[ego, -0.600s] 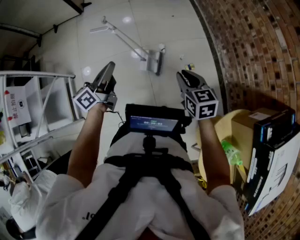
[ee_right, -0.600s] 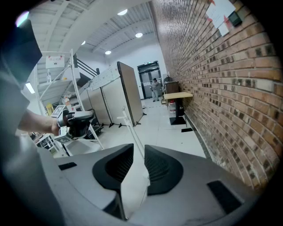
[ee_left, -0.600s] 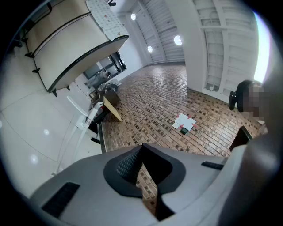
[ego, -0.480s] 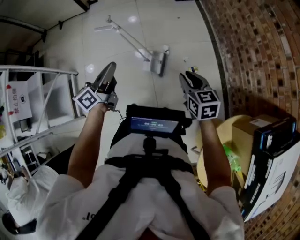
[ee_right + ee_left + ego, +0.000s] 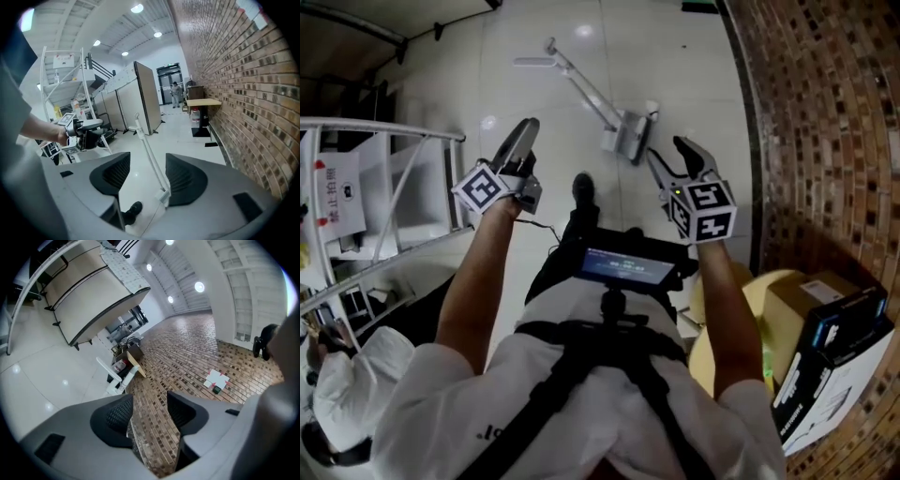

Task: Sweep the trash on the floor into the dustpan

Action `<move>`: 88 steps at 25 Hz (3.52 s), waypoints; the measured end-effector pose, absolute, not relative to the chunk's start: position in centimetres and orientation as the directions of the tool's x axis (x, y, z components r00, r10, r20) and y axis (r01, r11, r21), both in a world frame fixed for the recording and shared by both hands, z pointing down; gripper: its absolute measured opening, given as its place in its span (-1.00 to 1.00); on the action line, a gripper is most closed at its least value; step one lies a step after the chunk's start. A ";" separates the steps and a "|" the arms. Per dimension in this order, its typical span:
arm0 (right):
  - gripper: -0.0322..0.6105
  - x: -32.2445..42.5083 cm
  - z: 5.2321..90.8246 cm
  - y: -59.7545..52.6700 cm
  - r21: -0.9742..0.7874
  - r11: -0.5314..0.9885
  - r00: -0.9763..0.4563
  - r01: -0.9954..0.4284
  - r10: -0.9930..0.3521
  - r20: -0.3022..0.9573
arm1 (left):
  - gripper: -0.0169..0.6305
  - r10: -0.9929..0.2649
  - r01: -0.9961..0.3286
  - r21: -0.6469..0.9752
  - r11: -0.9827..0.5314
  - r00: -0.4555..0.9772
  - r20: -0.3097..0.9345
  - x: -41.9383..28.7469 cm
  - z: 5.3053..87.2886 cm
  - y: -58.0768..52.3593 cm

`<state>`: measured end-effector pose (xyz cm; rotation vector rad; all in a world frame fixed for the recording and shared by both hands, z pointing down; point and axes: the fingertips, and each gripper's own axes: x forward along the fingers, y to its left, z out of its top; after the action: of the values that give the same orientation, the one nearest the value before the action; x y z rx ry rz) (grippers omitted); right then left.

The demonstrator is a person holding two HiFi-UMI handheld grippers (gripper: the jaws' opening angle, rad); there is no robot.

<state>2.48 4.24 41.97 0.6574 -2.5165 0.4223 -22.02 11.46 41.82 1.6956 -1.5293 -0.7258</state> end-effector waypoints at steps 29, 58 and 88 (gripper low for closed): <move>0.08 -30.1 46.9 -6.2 0.021 0.853 -0.709 -0.522 -0.448 0.544 | 0.03 -0.985 -0.268 0.963 -0.021 0.170 0.026 -33.8 48.2 -2.6; -0.79 -11.8 46.8 -10.3 0.171 0.718 -0.497 -0.675 -0.613 0.614 | -0.19 -0.909 -0.143 0.977 -0.157 0.408 -0.086 -28.5 48.6 -8.4; -0.82 -5.4 43.7 -13.9 0.215 0.862 -0.546 -0.459 -0.464 0.698 | -0.94 -0.923 -0.176 0.947 -0.270 0.327 -0.203 -29.5 46.0 -9.0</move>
<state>-5.38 -13.89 43.68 0.6645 -2.2262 -0.0090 -29.51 -9.01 45.96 1.6816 -1.0000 -1.0293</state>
